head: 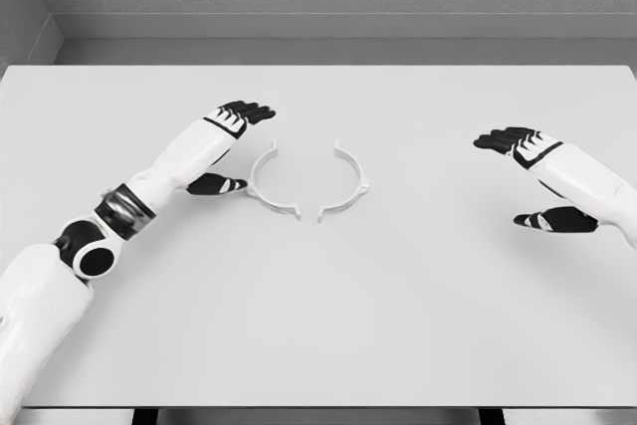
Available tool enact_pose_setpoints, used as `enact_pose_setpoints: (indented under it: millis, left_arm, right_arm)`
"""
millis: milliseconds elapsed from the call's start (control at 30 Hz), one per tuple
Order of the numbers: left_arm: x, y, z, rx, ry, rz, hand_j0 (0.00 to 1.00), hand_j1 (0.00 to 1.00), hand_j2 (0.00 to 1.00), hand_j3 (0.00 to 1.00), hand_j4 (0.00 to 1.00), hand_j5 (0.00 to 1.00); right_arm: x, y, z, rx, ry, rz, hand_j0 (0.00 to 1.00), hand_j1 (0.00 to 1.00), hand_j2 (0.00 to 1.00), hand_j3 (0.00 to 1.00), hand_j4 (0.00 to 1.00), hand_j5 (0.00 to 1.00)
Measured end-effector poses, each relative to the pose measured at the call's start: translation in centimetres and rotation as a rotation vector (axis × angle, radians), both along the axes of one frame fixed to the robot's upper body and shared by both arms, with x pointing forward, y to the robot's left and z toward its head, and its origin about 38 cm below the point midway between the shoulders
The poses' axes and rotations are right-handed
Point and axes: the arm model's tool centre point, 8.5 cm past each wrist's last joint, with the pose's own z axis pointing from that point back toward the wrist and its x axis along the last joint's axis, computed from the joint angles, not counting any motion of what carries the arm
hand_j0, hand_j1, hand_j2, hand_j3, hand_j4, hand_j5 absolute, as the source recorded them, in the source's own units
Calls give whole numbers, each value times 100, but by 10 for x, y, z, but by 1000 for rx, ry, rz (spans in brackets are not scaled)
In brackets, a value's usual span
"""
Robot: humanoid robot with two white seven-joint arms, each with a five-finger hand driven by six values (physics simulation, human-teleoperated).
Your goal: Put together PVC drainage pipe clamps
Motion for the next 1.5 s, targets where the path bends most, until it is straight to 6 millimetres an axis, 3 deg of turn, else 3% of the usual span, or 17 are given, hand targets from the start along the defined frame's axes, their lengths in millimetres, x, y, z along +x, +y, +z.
enact_pose_setpoints:
  millis: [1033, 1500]
  left_arm:
    - [2, 3, -17, 11, 48, 20, 100, 100, 100, 100, 100, 100]
    - [2, -18, -17, -32, 47, 0, 100, 100, 100, 100, 100, 100]
  right_arm:
    - [0, -1, -2, -4, 5, -5, 100, 100, 100, 100, 100, 100]
    - [1, -3, -2, -3, 7, -10, 100, 100, 100, 100, 100, 100]
